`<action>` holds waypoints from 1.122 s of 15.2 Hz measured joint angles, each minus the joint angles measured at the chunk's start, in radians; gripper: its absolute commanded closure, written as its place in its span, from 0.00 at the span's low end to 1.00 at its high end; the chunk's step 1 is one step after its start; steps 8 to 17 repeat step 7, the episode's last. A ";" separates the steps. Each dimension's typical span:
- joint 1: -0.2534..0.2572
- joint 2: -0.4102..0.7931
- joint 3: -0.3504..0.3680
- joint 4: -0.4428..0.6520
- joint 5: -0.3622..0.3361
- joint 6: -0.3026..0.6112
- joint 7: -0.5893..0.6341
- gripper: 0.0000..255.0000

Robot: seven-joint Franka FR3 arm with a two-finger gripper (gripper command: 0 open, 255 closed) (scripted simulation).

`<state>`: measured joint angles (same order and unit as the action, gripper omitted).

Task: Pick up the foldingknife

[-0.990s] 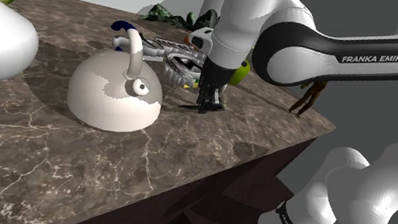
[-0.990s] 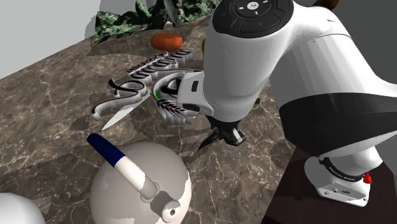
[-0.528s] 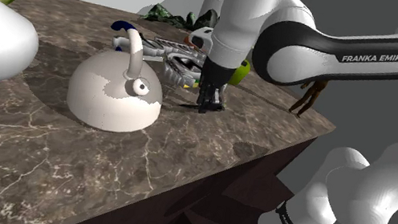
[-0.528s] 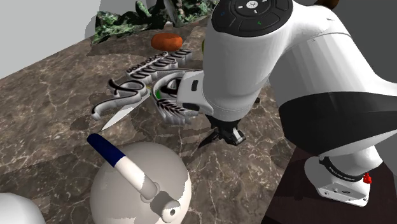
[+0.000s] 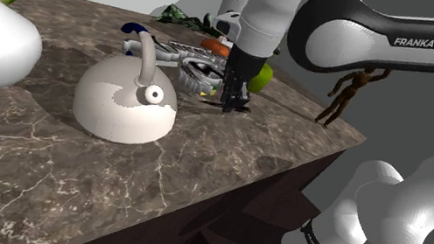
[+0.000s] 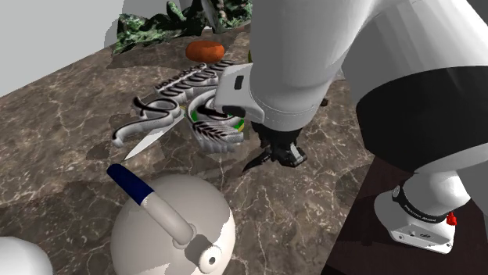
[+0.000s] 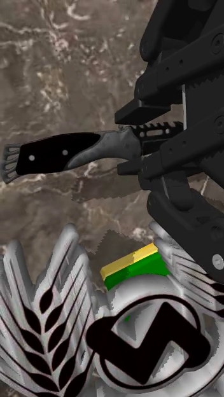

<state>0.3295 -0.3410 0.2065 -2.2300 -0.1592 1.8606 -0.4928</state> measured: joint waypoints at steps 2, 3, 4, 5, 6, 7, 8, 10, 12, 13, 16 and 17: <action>0.000 0.002 0.000 0.028 0.001 -0.025 -0.004 1.00; 0.000 -0.001 0.000 0.039 0.002 -0.040 -0.006 1.00; 0.000 -0.004 -0.001 0.048 0.003 -0.051 -0.010 1.00; -0.002 -0.006 -0.003 0.061 0.003 -0.065 -0.016 1.00; -0.001 -0.010 -0.002 0.071 0.004 -0.078 -0.016 1.00; 0.000 -0.009 -0.002 0.080 0.004 -0.087 -0.017 1.00; 0.000 -0.009 -0.002 0.080 0.004 -0.087 -0.017 1.00; 0.000 -0.009 -0.002 0.080 0.004 -0.087 -0.017 1.00; 0.000 -0.009 -0.002 0.080 0.004 -0.087 -0.017 1.00; 0.000 -0.009 -0.002 0.080 0.004 -0.087 -0.017 1.00; 0.000 -0.009 -0.002 0.080 0.004 -0.087 -0.017 1.00; 0.000 -0.009 -0.002 0.080 0.004 -0.087 -0.017 1.00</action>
